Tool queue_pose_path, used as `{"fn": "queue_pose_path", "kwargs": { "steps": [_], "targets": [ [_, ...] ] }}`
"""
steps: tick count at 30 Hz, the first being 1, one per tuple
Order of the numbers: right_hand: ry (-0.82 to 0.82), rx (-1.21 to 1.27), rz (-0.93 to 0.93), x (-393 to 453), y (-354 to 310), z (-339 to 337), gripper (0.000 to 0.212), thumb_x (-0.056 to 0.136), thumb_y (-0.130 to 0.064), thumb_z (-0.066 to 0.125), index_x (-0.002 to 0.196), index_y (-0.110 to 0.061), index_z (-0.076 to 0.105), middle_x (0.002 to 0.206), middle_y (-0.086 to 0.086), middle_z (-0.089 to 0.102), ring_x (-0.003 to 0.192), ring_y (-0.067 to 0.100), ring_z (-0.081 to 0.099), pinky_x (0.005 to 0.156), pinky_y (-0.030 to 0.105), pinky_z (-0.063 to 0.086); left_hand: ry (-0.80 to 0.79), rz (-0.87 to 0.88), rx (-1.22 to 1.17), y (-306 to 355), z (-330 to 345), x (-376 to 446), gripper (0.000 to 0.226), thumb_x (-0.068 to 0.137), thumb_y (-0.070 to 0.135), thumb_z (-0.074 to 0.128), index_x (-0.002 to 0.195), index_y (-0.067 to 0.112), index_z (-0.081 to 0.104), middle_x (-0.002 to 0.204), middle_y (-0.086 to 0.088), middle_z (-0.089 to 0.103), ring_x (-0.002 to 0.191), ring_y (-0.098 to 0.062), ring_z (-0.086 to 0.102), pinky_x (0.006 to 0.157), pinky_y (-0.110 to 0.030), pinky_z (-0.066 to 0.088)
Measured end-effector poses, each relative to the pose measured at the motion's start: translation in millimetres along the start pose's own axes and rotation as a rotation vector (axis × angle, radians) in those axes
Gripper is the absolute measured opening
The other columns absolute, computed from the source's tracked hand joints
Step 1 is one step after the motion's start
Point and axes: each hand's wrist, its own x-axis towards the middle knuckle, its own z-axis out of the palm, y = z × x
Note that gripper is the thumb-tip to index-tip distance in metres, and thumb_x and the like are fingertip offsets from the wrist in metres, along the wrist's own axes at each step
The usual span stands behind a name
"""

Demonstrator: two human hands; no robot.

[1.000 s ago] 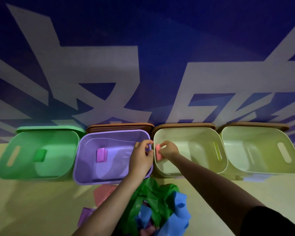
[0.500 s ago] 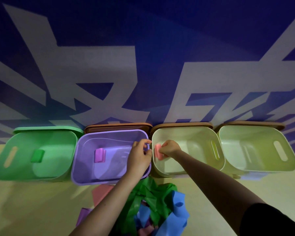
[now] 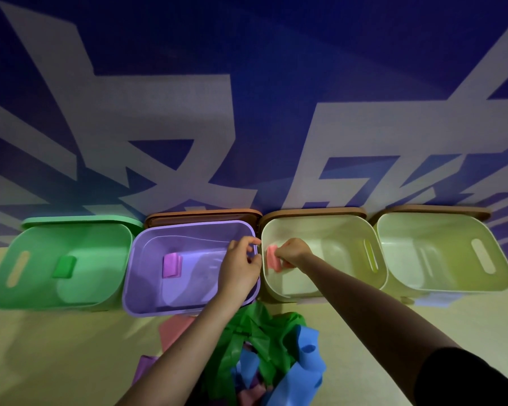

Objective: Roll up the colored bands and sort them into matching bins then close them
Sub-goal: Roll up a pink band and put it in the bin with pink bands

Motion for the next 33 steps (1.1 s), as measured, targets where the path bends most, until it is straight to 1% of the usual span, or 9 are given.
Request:
{"fn": "queue_pose_path", "kwargs": {
  "steps": [5, 9, 13, 16, 19, 22, 25, 28, 33],
  "targets": [
    [-0.035, -0.085, 0.010, 1.8, -1.2, 9.3, 0.025, 0.077, -0.029, 0.067, 0.080, -0.005, 0.073, 0.066, 0.003, 0.065, 0.063, 0.015, 0.062, 0.060, 0.023, 0.050, -0.005, -0.003, 0.008, -0.2, 0.3, -0.1, 0.027, 0.091, 0.012, 0.055, 0.115, 0.026, 0.057, 0.106, 0.000, 0.049, 0.087, -0.015, 0.059, 0.071, -0.026, 0.049],
    [0.027, -0.159, -0.006, 1.3, -5.4, 15.0, 0.025, 0.081, -0.034, 0.065, 0.076, -0.009, 0.064, 0.066, 0.000, 0.057, 0.064, 0.014, 0.055, 0.064, 0.025, 0.043, -0.014, -0.014, 0.016, 0.9, -0.9, 0.6, 0.027, 0.091, 0.012, 0.055, 0.114, 0.026, 0.057, 0.105, 0.002, 0.048, 0.086, -0.014, 0.059, 0.063, -0.017, 0.042],
    [0.111, -0.170, -0.045, 3.1, -1.5, 18.7, 0.036, 0.079, -0.039, 0.071, 0.098, -0.009, 0.064, 0.086, 0.002, 0.059, 0.078, 0.019, 0.056, 0.067, 0.027, 0.042, -0.013, -0.017, 0.015, 1.0, -1.7, 1.1, 0.027, 0.091, 0.012, 0.056, 0.114, 0.026, 0.058, 0.104, 0.003, 0.048, 0.084, -0.013, 0.059, 0.063, -0.017, 0.042],
    [0.064, -0.105, -0.057, 5.8, -0.3, 20.3, 0.032, 0.082, -0.037, 0.067, 0.089, -0.006, 0.071, 0.076, 0.002, 0.066, 0.074, 0.018, 0.063, 0.066, 0.025, 0.047, -0.018, -0.018, -0.002, 0.8, -1.8, 0.6, 0.027, 0.090, 0.012, 0.056, 0.113, 0.026, 0.058, 0.104, 0.002, 0.048, 0.085, -0.014, 0.059, 0.067, -0.020, 0.043],
    [0.004, -0.073, -0.091, 5.4, -3.1, 19.6, 0.026, 0.085, -0.030, 0.063, 0.083, -0.006, 0.073, 0.077, 0.005, 0.069, 0.080, 0.020, 0.067, 0.074, 0.028, 0.055, -0.017, -0.021, -0.011, 1.0, -0.9, 1.6, 0.027, 0.090, 0.012, 0.056, 0.112, 0.027, 0.058, 0.104, 0.002, 0.048, 0.085, -0.014, 0.058, 0.068, -0.021, 0.043],
    [0.052, -0.089, -0.073, 1.3, -3.5, 19.0, 0.015, 0.084, -0.023, 0.064, 0.082, -0.008, 0.068, 0.078, 0.004, 0.063, 0.077, 0.020, 0.062, 0.068, 0.026, 0.048, -0.013, -0.025, -0.012, 2.4, -0.7, 2.1, 0.026, 0.090, 0.011, 0.056, 0.112, 0.027, 0.057, 0.103, 0.003, 0.046, 0.082, -0.011, 0.056, 0.061, -0.014, 0.039],
    [0.126, -0.004, -0.034, 0.6, -2.7, 25.1, 0.027, 0.084, -0.033, 0.064, 0.083, -0.007, 0.068, 0.076, 0.004, 0.063, 0.075, 0.020, 0.061, 0.062, 0.025, 0.043, -0.015, -0.020, -0.006, 2.9, -1.5, 1.6, 0.026, 0.091, 0.011, 0.056, 0.113, 0.025, 0.057, 0.103, 0.003, 0.045, 0.083, -0.011, 0.056, 0.060, -0.011, 0.037],
    [0.115, 0.078, -0.006, 2.0, -4.7, 28.6, 0.038, 0.088, -0.040, 0.058, 0.079, -0.007, 0.073, 0.076, 0.005, 0.070, 0.077, 0.018, 0.066, 0.060, 0.022, 0.044, -0.016, -0.022, -0.002, 3.0, -1.4, 1.4, 0.026, 0.090, 0.011, 0.056, 0.113, 0.025, 0.056, 0.104, 0.003, 0.046, 0.085, -0.012, 0.056, 0.059, -0.011, 0.037],
    [0.059, 0.156, -0.018, 7.6, -0.5, 21.9, 0.029, 0.082, -0.030, 0.068, 0.079, -0.001, 0.073, 0.068, 0.008, 0.061, 0.069, 0.020, 0.057, 0.071, 0.032, 0.050, -0.010, -0.030, 0.005, 2.8, -0.6, 2.5, 0.027, 0.090, 0.011, 0.057, 0.113, 0.025, 0.056, 0.105, 0.003, 0.047, 0.087, -0.013, 0.056, 0.056, -0.010, 0.035]
  ]
}}
